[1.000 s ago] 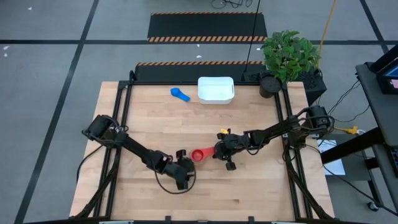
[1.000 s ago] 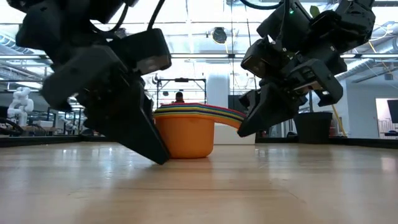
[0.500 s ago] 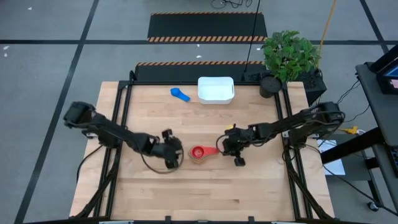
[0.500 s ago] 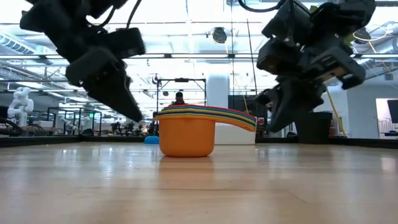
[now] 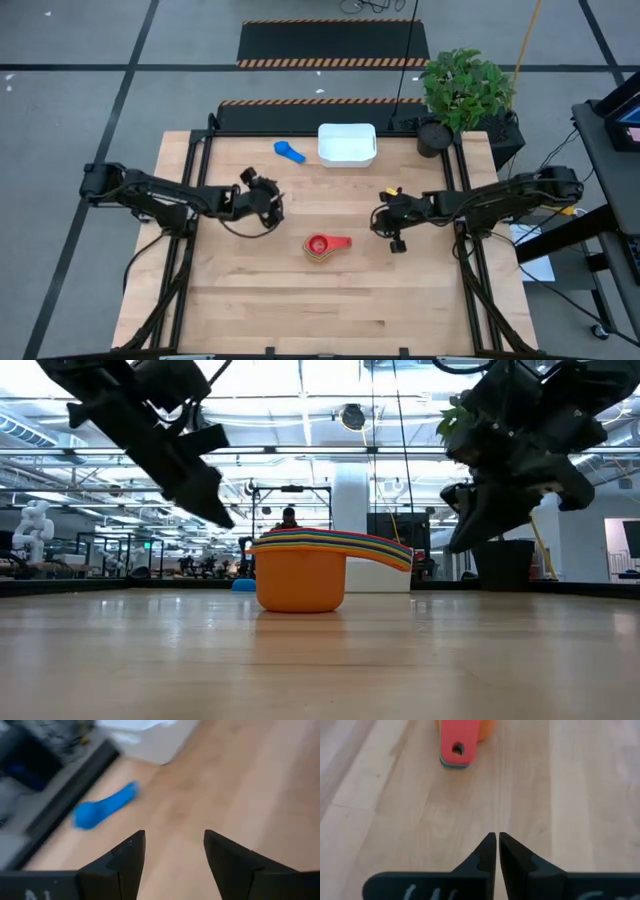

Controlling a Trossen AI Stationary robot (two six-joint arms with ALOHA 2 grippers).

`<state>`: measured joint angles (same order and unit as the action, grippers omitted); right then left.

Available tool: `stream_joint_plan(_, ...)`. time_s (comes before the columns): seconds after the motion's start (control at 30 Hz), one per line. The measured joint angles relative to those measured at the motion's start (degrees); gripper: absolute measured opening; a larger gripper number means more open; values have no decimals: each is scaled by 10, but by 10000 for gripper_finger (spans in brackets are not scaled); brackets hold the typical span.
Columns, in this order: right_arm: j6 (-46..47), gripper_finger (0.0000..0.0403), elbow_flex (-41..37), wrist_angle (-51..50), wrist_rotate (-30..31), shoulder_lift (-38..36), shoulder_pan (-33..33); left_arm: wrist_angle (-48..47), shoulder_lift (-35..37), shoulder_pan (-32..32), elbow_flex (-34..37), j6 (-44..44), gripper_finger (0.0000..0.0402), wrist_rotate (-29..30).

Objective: Nest measuring cups in basket
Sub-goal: Stack the blue measuring cup into the red measuring cup

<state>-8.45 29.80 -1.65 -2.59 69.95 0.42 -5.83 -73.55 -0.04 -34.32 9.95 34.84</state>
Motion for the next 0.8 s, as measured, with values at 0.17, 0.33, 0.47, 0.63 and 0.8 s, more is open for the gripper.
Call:
stream_joint_plan(0.17, -36, 13, -6, 5, 0, -31, -18, -2, 4, 35, -16, 32, 207, 3)
stream_joint_plan(0.33, -61, 13, -6, 4, 1, -38, -43, -27, 0, 104, -69, -10, 207, -79)
stream_joint_plan(0.47, -72, 13, -6, 2, -1, -35, -62, -40, 0, 162, -107, -69, 207, -135)
stream_joint_plan(0.63, -82, 13, -6, 1, -2, -35, -80, -52, -16, 221, -127, -118, 207, -205)
stream_joint_plan(0.8, -96, 13, -6, 4, -2, -35, -90, -83, -81, 244, -156, -134, 207, -224)
